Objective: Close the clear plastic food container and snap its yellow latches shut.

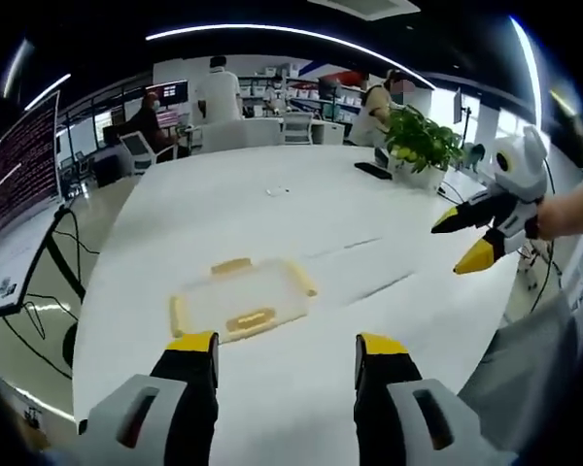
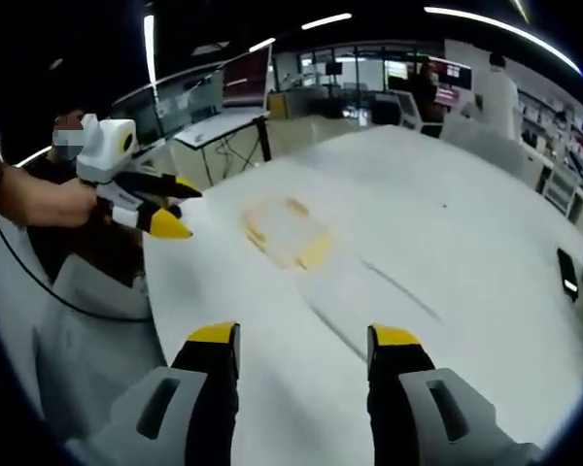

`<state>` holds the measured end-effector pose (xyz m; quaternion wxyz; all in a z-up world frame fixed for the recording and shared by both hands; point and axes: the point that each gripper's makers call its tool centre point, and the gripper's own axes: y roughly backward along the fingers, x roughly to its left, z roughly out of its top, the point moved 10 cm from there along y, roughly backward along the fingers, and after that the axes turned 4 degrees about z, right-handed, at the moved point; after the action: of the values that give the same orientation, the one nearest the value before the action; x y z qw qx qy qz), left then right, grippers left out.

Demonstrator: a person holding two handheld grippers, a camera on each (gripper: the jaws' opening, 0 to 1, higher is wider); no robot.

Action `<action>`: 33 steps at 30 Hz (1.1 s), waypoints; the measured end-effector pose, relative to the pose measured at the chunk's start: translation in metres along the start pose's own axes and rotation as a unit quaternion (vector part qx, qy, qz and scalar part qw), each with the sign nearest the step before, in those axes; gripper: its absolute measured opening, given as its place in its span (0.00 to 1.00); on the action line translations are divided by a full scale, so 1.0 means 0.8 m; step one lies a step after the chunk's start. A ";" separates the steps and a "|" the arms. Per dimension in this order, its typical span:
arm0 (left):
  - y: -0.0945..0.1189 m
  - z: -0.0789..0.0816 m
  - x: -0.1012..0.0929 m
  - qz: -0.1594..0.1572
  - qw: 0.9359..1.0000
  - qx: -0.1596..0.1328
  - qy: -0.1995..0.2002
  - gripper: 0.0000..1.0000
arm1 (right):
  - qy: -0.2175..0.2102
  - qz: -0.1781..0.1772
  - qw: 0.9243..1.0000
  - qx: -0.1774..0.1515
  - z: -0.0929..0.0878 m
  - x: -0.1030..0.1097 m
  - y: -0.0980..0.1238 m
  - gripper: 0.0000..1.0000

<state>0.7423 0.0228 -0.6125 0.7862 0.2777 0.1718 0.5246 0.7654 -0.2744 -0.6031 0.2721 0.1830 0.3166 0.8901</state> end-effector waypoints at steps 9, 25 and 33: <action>-0.009 0.013 0.040 -0.043 0.998 0.017 -0.037 0.53 | 0.050 0.055 0.997 0.029 0.028 -0.005 -0.026 0.48; -0.034 0.025 0.076 -0.102 0.979 0.059 -0.166 0.52 | 0.114 0.104 0.986 0.061 0.072 -0.014 -0.082 0.48; -0.045 0.037 0.090 -0.118 0.973 0.064 -0.189 0.53 | 0.137 0.120 0.980 0.079 0.080 -0.018 -0.102 0.48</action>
<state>0.8132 0.0712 -0.6102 0.8414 0.3994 0.0848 0.3541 0.8384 -0.2003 -0.6126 0.1019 0.1173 0.3955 0.9052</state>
